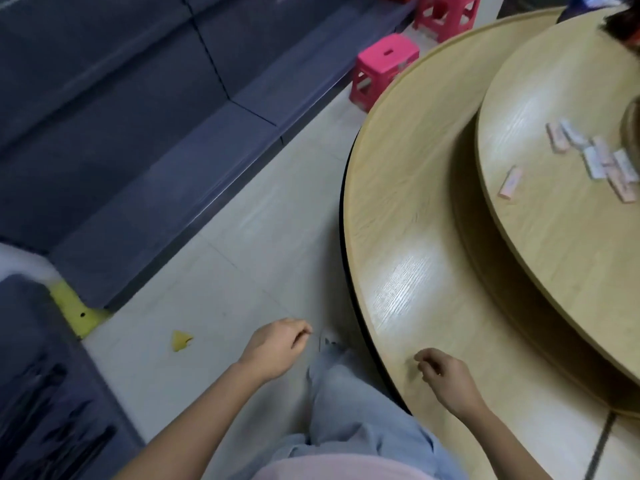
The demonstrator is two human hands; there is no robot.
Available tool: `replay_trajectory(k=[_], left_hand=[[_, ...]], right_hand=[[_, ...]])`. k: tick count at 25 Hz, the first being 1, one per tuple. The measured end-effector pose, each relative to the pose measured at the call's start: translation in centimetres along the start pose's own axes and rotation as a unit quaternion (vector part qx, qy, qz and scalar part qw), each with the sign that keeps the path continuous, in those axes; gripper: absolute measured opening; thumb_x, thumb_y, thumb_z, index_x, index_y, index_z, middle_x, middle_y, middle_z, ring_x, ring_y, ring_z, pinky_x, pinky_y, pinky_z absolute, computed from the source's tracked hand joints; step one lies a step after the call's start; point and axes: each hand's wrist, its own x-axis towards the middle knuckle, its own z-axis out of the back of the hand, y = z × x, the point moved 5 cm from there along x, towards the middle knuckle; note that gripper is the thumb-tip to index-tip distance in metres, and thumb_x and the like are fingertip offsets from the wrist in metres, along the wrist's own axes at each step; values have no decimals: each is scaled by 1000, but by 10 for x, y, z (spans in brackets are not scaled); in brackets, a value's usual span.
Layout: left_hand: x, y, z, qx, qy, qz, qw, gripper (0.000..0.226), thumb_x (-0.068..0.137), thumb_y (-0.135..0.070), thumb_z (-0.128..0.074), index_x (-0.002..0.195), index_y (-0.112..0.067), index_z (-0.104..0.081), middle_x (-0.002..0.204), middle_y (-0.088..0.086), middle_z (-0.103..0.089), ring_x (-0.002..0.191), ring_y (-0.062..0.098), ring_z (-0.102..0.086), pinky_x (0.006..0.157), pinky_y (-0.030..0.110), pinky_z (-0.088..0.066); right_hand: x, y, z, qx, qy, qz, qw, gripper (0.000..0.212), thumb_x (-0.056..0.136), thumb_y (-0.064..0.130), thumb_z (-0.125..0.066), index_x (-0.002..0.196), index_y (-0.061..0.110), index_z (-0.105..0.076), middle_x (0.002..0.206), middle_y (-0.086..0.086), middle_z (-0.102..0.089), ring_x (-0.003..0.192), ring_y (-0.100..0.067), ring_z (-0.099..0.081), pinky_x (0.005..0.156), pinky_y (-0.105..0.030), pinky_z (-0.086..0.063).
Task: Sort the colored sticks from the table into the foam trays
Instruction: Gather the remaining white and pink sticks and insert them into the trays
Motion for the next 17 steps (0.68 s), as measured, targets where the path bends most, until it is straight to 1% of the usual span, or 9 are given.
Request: replay_trajectory(k=[3,6,8,10,13,15,17], left_hand=[[50,1,29,31,54,-36,997,23,97,-30,-41,109,-25,-60,110,-5,-63,99,15,-58,81,27,-43],[111,-16,59,21,63,-76,995,23,97,-30,-42,112,-26,-60,112,-6,-64,99,15,-59,81,26,-44],[151,-45,71,-11,81,-113,990,26,97,-30,-43,117,-27,-59,116,-11,-62,99,12,-59,81,23,-43],[191,-79,82,-19,111,-159,981,28,97,-30,-42,120,-28,-58,119,-14,-60,101,9,-58,83,20,-41],[265,-132,104,-15,133,-245,960,29,97,-28,-42,121,-28,-57,117,-14,-61,101,7,-57,86,22,-44],[309,-166,122,1,147,-316,937,28,97,-27,-43,120,-27,-58,113,-12,-62,99,8,-57,85,25,-46],[349,-205,143,26,143,-390,909,28,97,-25,-44,120,-25,-58,111,-9,-62,99,9,-57,85,28,-46]], right_hand=[[63,61,41,17,-35,12,999,20,91,8,-51,91,24,-63,86,7,-65,76,-12,-61,70,-23,-43],[113,119,101,41,-98,38,994,16,91,11,-53,97,18,-67,90,7,-66,79,-12,-62,74,-25,-46],[126,141,137,79,-142,34,986,16,92,11,-54,99,16,-67,92,8,-66,83,-10,-63,77,-25,-48],[132,153,166,123,-194,26,973,17,92,12,-54,100,17,-68,92,10,-67,85,-9,-63,77,-26,-50],[143,161,199,160,-267,0,950,17,91,13,-55,101,17,-68,90,11,-66,80,-8,-61,72,-25,-50],[147,156,214,158,-346,-48,924,16,91,13,-56,100,19,-68,87,10,-65,75,-7,-58,67,-23,-47],[148,145,228,163,-441,-137,872,13,90,15,-58,98,19,-66,87,5,-65,73,-8,-56,64,-24,-44]])
